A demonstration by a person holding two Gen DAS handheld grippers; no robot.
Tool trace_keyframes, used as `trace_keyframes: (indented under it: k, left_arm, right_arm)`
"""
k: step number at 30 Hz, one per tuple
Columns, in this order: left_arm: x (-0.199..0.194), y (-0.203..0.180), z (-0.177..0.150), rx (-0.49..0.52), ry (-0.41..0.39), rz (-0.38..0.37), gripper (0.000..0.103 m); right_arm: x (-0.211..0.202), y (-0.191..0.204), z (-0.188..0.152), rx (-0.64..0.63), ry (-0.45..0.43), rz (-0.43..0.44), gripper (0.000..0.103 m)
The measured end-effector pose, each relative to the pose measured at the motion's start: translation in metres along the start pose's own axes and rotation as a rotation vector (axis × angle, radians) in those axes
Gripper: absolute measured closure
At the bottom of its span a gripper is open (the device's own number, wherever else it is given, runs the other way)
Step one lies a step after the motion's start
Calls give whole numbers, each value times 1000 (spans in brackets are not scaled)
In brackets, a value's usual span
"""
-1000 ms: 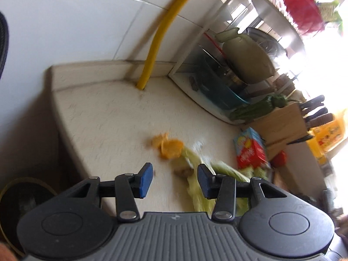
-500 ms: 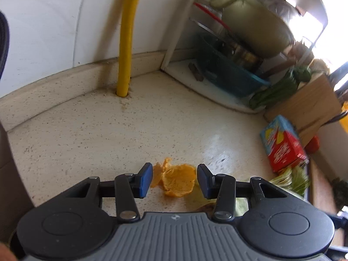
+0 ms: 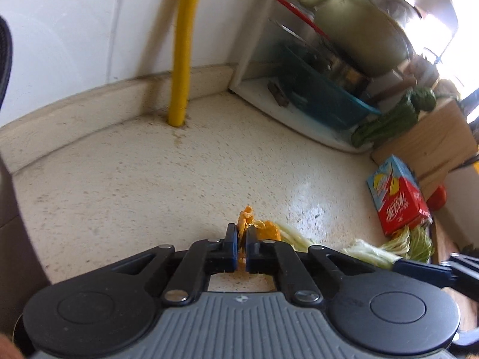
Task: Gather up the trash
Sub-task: 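Grasp the orange peel with the left gripper while the right grasps a cabbage leaf, then carry the orange peel and cabbage leaf to above the bin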
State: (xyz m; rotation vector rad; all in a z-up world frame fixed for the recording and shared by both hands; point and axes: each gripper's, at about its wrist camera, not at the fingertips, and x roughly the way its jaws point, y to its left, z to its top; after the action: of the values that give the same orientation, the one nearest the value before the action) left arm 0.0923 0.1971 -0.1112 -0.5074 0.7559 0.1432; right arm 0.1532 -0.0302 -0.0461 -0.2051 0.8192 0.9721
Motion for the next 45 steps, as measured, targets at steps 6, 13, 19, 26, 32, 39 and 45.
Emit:
trace_keyframes:
  k: [6,13,19,26,32,39,45]
  left_arm:
    - [-32,10,2,-46,-58,-29,99]
    - [-55,19,-8,-92,-76,-47,99]
    - [-71,30,-16,-127,-85,-51,99]
    - [-83,36,-18,-146,-99,-71,99]
    - [-94,36,-17,-140,-114,-90,99]
    - [-108,40,-20,-135,-130,-99,99]
    - [-125,46,-24,-133,-157,-74,99]
  right_arm:
    - [33,7,9,-16,49,8,37]
    - [65,0,19,36,134,-30,66]
    - [61,-18,21,163,145,25,83]
    - [35,-26,23,260,73,93,85]
    - [21,-36,24,363,35,139,85]
    - [9,-30,22,393,-4,136,85]
    - [4,3,23,330,-23,168,85]
